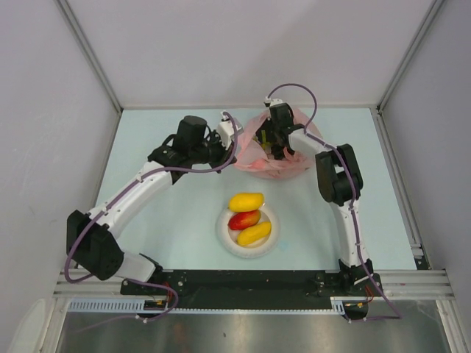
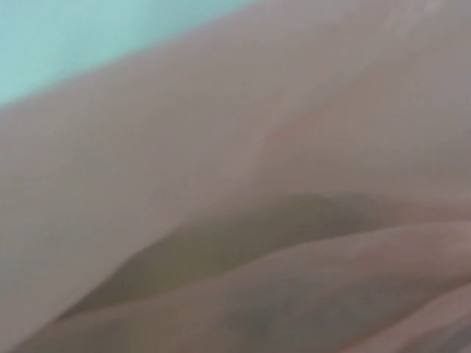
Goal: Take the fake fruits out of the plastic bag
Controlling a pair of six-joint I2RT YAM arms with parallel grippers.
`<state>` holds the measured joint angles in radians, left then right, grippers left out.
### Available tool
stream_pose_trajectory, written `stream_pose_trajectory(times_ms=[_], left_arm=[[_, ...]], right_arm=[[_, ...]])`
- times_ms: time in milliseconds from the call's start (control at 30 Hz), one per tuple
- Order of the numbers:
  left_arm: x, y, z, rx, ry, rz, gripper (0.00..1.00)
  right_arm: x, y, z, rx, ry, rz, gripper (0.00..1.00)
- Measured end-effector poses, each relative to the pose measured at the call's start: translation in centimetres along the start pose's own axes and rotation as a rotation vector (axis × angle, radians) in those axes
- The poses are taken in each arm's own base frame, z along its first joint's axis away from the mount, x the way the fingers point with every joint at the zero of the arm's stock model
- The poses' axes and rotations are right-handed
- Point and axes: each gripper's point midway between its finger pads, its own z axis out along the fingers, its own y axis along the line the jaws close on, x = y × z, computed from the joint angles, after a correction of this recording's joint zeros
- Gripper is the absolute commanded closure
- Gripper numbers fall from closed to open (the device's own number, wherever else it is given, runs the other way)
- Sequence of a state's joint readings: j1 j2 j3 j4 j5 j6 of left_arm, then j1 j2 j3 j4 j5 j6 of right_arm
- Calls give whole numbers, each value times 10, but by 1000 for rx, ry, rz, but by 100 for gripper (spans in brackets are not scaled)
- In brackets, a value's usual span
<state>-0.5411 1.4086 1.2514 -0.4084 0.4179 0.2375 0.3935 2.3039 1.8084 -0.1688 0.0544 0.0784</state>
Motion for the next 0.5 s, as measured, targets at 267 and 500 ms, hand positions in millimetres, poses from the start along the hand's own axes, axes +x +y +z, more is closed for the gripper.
stream_pose_trajectory(times_ms=[267,500], left_arm=[[8,2,8,12,50,-22,100],[9,5,12,9,63,-28,100]], right_arm=[[18,-3,17,-23,49,115,27],[13,-8,11,-104,51,150,57]])
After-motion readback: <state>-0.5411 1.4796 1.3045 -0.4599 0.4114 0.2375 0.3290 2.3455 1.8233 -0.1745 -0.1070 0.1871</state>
